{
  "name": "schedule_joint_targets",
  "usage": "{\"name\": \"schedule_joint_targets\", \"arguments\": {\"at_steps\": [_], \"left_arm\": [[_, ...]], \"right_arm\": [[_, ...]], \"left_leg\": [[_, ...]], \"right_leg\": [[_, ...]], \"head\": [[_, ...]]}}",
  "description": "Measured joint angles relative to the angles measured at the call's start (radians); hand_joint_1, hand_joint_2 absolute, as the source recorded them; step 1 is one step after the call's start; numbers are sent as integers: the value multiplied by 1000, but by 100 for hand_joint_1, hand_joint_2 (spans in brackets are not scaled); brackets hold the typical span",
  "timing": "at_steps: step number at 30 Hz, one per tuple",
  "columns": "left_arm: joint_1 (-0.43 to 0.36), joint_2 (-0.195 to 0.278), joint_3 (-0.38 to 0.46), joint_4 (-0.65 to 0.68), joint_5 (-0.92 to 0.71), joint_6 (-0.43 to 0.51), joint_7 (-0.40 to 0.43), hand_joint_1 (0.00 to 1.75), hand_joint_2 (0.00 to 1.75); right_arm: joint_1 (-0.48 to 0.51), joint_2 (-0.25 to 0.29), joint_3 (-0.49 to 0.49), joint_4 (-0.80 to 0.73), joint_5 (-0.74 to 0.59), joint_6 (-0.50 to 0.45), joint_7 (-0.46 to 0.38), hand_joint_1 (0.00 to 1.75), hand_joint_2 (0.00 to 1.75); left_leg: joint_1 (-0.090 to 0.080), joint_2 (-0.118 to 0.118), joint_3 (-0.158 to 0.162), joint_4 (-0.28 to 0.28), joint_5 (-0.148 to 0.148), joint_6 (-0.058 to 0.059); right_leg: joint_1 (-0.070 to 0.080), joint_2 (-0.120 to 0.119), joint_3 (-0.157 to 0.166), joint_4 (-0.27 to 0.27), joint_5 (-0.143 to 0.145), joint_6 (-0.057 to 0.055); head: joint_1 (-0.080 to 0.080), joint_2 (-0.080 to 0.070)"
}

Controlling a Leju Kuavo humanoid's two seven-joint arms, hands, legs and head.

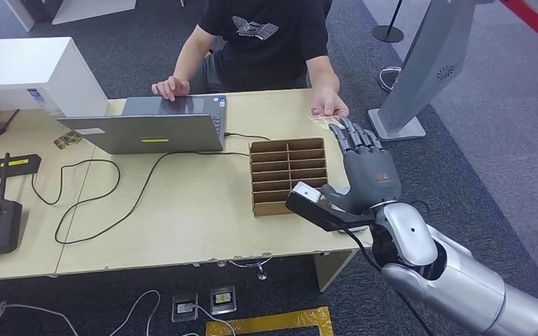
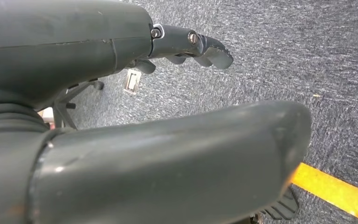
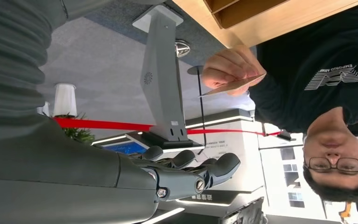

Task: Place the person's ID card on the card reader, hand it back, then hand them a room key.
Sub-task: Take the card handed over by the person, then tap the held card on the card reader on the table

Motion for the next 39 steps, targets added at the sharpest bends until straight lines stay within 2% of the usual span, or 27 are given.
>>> {"name": "schedule_joint_targets", "arguments": {"at_steps": [12,16,39], "left_arm": [[0,-1,0,0,0,0,1,0,0],[0,-2,0,0,0,2,1,0,0],[0,-3,0,0,0,4,1,0,0]], "right_arm": [[-6,33,15,117,17,-49,0,0,175],[-6,40,15,142,16,-62,0,175,175],[-6,57,39,209,-10,-91,0,175,175]], "left_leg": [[0,0,0,0,0,0],[0,0,0,0,0,0],[0,0,0,0,0,0]], "right_leg": [[0,0,0,0,0,0],[0,0,0,0,0,0],[0,0,0,0,0,0]], "head": [[0,0],[0,0],[0,0]]}}
